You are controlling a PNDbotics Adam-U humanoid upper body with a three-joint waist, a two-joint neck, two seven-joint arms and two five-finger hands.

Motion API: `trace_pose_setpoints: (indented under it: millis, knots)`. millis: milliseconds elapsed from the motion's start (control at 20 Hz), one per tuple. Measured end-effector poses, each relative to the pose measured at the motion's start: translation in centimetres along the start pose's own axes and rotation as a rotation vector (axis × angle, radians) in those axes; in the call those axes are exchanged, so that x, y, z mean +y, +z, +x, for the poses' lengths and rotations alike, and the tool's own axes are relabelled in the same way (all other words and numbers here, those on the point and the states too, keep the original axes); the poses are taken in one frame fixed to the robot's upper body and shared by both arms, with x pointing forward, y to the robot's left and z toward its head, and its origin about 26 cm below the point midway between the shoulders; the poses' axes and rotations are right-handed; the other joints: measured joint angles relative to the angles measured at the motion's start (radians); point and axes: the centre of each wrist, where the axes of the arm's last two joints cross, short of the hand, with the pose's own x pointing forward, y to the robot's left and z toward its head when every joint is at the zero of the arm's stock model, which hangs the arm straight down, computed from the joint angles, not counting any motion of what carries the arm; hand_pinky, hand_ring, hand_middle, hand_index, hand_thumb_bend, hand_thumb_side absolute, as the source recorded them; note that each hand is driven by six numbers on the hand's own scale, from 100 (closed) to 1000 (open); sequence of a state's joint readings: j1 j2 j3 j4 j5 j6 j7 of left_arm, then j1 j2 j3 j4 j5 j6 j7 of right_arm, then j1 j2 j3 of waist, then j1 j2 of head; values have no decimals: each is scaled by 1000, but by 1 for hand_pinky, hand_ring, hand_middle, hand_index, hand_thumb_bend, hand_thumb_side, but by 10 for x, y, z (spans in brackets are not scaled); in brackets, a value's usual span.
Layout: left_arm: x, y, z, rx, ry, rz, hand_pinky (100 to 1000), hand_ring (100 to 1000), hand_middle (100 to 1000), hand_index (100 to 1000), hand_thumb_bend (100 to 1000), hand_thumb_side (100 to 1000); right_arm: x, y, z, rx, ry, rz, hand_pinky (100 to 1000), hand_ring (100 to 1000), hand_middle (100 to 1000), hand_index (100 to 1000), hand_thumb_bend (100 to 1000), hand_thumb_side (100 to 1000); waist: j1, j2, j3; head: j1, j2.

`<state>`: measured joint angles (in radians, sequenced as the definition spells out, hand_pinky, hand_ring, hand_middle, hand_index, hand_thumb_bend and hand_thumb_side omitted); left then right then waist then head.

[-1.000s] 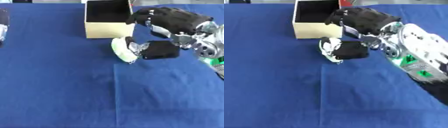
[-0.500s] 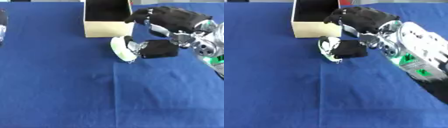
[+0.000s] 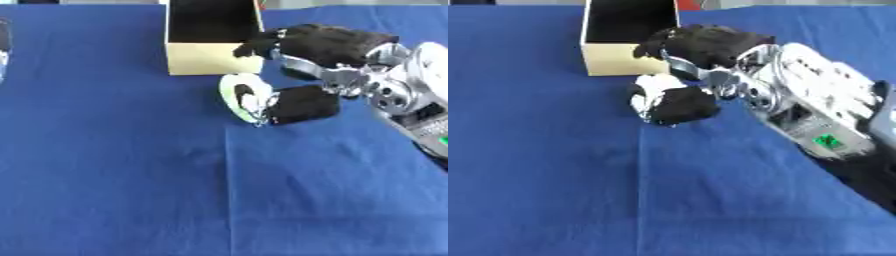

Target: Pick up objects on the table and place them in the box.

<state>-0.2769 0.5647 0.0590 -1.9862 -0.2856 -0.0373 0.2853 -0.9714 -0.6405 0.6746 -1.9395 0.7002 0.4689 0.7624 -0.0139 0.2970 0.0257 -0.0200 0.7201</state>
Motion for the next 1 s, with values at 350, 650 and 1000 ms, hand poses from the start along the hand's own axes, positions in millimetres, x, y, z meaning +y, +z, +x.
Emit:
trace_pose_setpoints:
  millis: [350,650,1000]
  knots:
    - [0,0,0,3,1,-2,408,578,571,734,370,546,7,-13,2,8,58,52,994,976,903,1000,100,685,0,0,0,0,0]
    - [0,0,0,4,2,-3,407,577,570,733,368,544,19,-31,-5,38,74,127,1000,984,911,1000,100,675,1,0,3,0,0]
    - [0,1,-1,7,4,-5,407,579,569,731,364,543,30,-48,-19,114,62,167,1000,995,918,1000,126,880,4,6,5,0,0]
